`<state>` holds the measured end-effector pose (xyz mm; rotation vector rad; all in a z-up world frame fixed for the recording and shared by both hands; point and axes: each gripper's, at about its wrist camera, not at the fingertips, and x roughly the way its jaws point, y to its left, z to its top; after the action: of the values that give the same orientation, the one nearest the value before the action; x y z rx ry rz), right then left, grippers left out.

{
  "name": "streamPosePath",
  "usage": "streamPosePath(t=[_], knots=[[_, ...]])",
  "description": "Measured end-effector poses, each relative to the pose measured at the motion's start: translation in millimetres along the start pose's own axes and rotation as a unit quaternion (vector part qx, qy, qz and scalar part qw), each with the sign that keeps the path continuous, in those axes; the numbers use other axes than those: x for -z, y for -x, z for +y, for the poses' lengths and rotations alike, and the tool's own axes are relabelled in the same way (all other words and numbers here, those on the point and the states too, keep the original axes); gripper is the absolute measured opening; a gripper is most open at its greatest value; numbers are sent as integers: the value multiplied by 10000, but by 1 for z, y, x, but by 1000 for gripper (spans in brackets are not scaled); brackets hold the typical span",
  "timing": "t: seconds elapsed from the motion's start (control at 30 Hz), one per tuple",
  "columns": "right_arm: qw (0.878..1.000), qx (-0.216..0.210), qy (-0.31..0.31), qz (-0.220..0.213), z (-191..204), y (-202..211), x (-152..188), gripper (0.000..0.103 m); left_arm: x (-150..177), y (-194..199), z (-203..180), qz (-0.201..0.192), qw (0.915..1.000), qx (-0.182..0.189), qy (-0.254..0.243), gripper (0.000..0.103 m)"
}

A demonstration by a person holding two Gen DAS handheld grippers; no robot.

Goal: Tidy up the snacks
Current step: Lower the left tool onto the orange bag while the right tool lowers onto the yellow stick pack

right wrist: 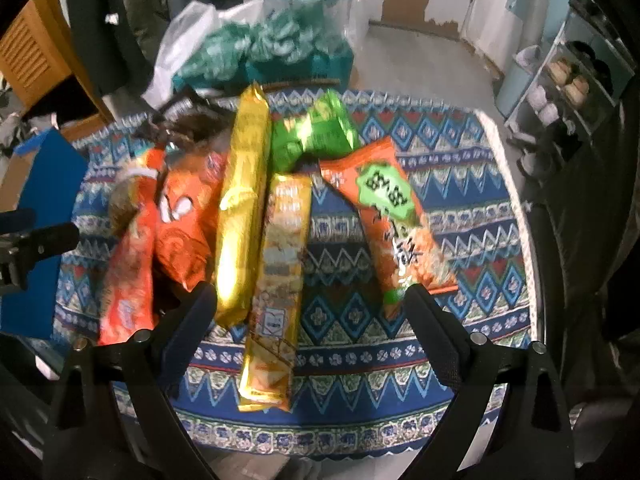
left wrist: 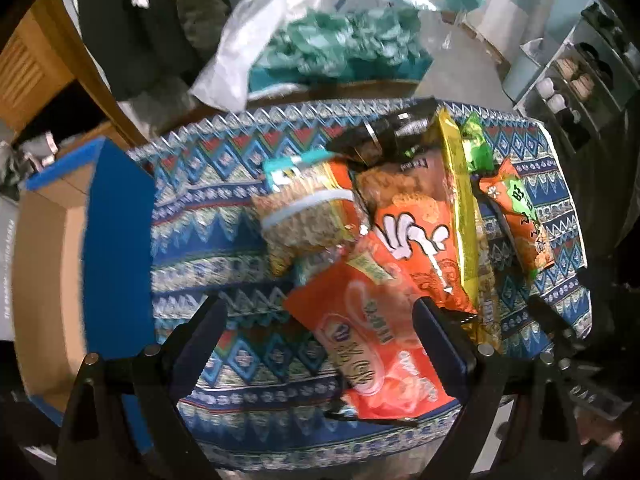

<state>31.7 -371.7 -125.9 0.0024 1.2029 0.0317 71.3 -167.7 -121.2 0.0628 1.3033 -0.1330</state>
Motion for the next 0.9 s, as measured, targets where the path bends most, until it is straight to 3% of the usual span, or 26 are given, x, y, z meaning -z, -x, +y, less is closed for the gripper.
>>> streamPosePath(t=[0.4,0.63,0.73,0.9], knots=[[9976,-162,116,662,8,-46,19,84,5,-48,-22,484,9987,-42,-179,95],[9960,-180,242,841,14,-60,24,76,9,-67,-18,701,9975,62,-117,95],[9957,-283,99,875,10,-63,24,70,11,-71,-15,739,9971,146,-115,96],[9944,-437,53,964,6,-66,23,43,16,-83,-6,835,9963,134,-169,95]])
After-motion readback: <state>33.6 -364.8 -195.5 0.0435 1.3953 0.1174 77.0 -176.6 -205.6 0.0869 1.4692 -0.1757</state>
